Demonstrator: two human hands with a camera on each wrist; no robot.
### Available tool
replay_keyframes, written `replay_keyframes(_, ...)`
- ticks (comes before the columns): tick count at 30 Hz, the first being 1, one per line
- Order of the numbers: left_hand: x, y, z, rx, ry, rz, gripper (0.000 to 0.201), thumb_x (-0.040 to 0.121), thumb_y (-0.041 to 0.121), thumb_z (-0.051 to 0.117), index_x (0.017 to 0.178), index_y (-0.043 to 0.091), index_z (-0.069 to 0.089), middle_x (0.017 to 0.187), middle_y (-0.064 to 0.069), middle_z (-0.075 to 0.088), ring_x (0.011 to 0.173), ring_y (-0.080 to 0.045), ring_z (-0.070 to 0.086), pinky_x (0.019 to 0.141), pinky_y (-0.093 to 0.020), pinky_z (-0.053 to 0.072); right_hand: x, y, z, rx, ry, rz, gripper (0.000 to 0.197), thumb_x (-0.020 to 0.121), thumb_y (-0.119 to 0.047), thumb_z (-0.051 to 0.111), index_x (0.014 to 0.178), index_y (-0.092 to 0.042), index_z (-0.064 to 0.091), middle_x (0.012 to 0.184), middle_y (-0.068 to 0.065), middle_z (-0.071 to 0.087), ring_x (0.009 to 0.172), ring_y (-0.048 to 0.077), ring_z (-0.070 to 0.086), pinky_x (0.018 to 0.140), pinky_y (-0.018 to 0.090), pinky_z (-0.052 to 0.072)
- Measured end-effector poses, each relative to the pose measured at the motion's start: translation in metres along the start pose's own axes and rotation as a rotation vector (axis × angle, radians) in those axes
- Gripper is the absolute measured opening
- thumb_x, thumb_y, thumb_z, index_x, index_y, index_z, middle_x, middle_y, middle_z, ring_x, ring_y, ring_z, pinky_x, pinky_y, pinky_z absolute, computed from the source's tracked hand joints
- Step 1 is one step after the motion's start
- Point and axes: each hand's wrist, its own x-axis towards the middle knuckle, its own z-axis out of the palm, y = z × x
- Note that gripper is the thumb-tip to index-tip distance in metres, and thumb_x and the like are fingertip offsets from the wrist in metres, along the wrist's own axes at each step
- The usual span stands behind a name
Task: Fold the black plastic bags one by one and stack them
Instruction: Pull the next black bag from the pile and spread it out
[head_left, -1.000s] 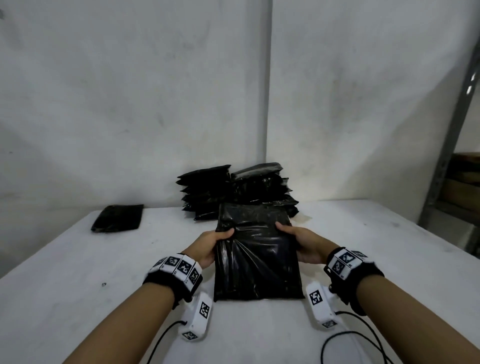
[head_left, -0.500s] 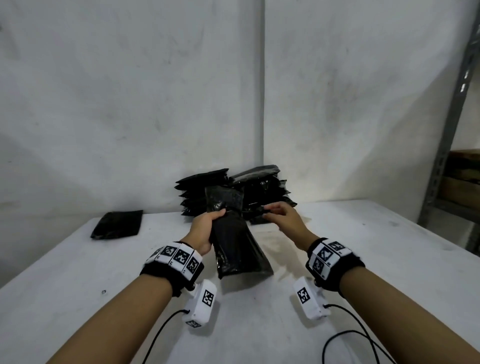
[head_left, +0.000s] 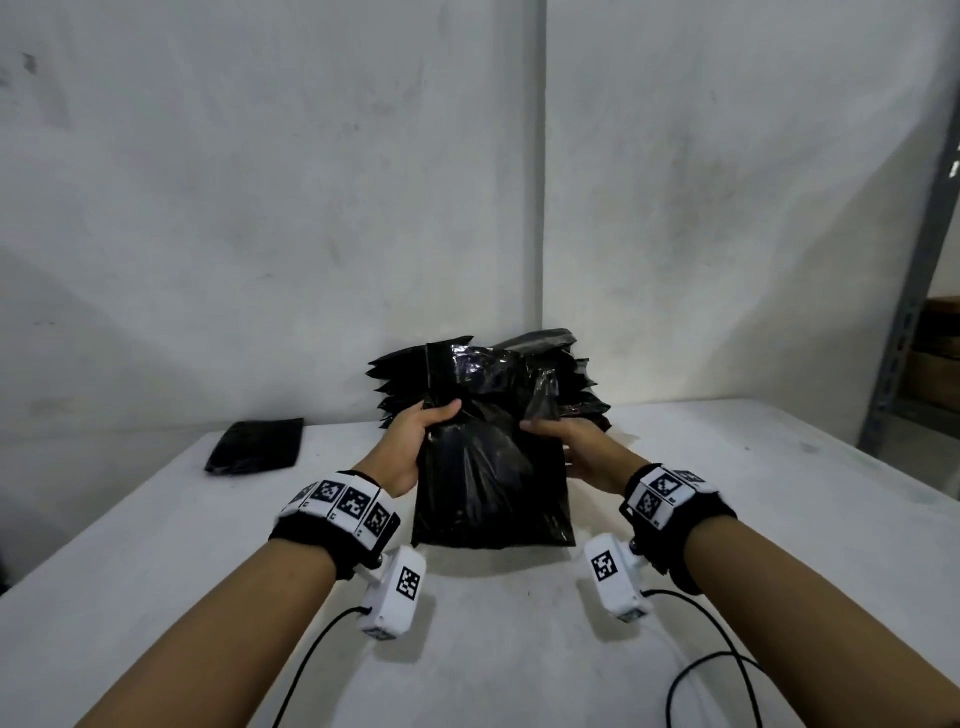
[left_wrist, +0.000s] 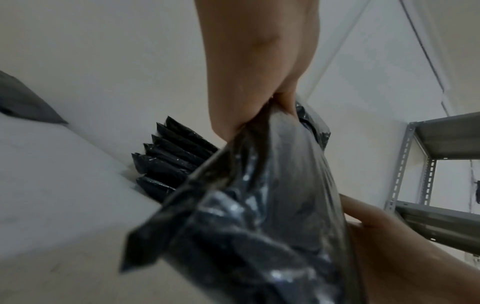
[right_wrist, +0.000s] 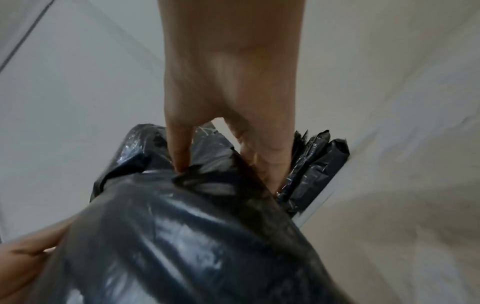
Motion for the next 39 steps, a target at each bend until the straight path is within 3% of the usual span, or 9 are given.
replay_keyframes(7, -0.002, -0.009, -0.011, 0.047, 0.150, -0.157, 0.015, 0.093, 0.012, 0.054, 0.094, 0.005, 0.067, 0.076, -0.007, 0.071, 0.060, -0.016, 0.068, 0.056, -0.021, 0.055, -0.001, 0.000, -0.005, 0.010, -0.025, -0.005, 0.035, 0.088, -0.022, 0.069, 0.118, -0.005, 0.065, 0.106, 0.008, 0.071, 0.085, 0.015, 0.069, 0.069, 0.024, 0.057)
replay_keyframes(14, -0.003, -0.010, -0.014, 0.177, 0.177, -0.171, 0.017, 0.089, 0.010, 0.061, 0.105, 0.006, 0.066, 0.089, -0.005, 0.069, 0.073, -0.015, 0.065, 0.061, -0.023, 0.053, 0.001, 0.006, -0.011, 0.024, -0.009, 0.036, 0.029, 0.089, -0.019, 0.068, 0.112, -0.003, 0.067, 0.105, 0.012, 0.071, 0.080, 0.018, 0.070, 0.067, 0.025, 0.058)
replay_keyframes(19, -0.002, -0.003, -0.003, 0.154, 0.241, -0.089, 0.007, 0.089, 0.005, 0.060, 0.086, 0.007, 0.065, 0.072, -0.002, 0.068, 0.052, -0.009, 0.065, 0.046, -0.019, 0.051, 0.011, 0.008, -0.003, -0.212, 0.347, -0.130, 0.041, 0.082, -0.023, 0.076, 0.112, -0.015, 0.049, 0.110, 0.008, 0.059, 0.086, 0.013, 0.058, 0.067, 0.024, 0.045)
replay_keyframes(21, 0.000, 0.003, 0.005, 0.121, 0.267, -0.040, 0.009, 0.090, 0.003, 0.058, 0.084, 0.005, 0.063, 0.066, -0.003, 0.068, 0.050, -0.010, 0.065, 0.045, -0.020, 0.051, 0.008, -0.002, 0.003, -0.162, 0.330, -0.224, 0.038, 0.082, -0.032, 0.075, 0.109, -0.016, 0.054, 0.106, 0.008, 0.061, 0.082, 0.013, 0.060, 0.067, 0.024, 0.046)
replay_keyframes(26, 0.001, 0.017, 0.032, 0.088, 0.132, 0.041, 0.017, 0.094, 0.015, 0.056, 0.101, 0.000, 0.062, 0.093, -0.016, 0.066, 0.076, -0.022, 0.068, 0.067, -0.033, 0.058, -0.005, -0.021, 0.027, -0.322, -0.215, -0.098, 0.060, 0.072, -0.056, 0.075, 0.122, -0.029, 0.055, 0.111, -0.003, 0.066, 0.102, 0.017, 0.066, 0.080, 0.035, 0.053)
replay_keyframes(30, -0.001, 0.022, 0.037, 0.037, -0.027, -0.006, 0.048, 0.095, 0.042, 0.049, 0.118, 0.001, 0.059, 0.113, -0.015, 0.065, 0.094, -0.024, 0.066, 0.077, -0.033, 0.056, -0.003, -0.021, 0.036, -0.132, -0.117, -0.152, 0.024, 0.089, -0.009, 0.062, 0.113, -0.008, 0.056, 0.098, 0.016, 0.063, 0.086, 0.024, 0.066, 0.076, 0.035, 0.053)
replay_keyframes(34, 0.008, 0.010, 0.016, 0.359, 0.390, 0.137, 0.045, 0.086, 0.046, 0.063, 0.109, 0.008, 0.059, 0.117, -0.010, 0.056, 0.104, -0.024, 0.055, 0.081, -0.029, 0.048, -0.008, -0.019, 0.021, 0.236, -0.053, 0.005, 0.015, 0.082, -0.008, 0.043, 0.070, -0.007, 0.051, 0.060, 0.006, 0.053, 0.048, 0.020, 0.054, 0.051, 0.025, 0.046)
replay_keyframes(37, 0.005, -0.001, -0.004, 0.435, 0.435, -0.162, 0.104, 0.060, 0.062, 0.076, 0.142, 0.016, 0.034, 0.149, -0.006, 0.025, 0.136, -0.027, 0.029, 0.110, -0.045, 0.031, -0.009, -0.013, 0.012, 0.304, -0.072, 0.044, 0.017, 0.064, -0.013, 0.053, 0.079, -0.004, 0.055, 0.066, 0.009, 0.057, 0.055, 0.024, 0.054, 0.057, 0.027, 0.047)
replay_keyframes(39, 0.002, -0.009, -0.015, 0.239, 0.240, -0.357, 0.097, 0.067, 0.061, 0.072, 0.144, 0.018, 0.032, 0.144, -0.012, 0.032, 0.130, -0.030, 0.036, 0.107, -0.046, 0.033, -0.012, -0.014, 0.012, 0.334, -0.059, 0.061, 0.029, 0.061, -0.014, 0.054, 0.087, -0.002, 0.058, 0.072, 0.012, 0.060, 0.061, 0.026, 0.055, 0.062, 0.029, 0.047)
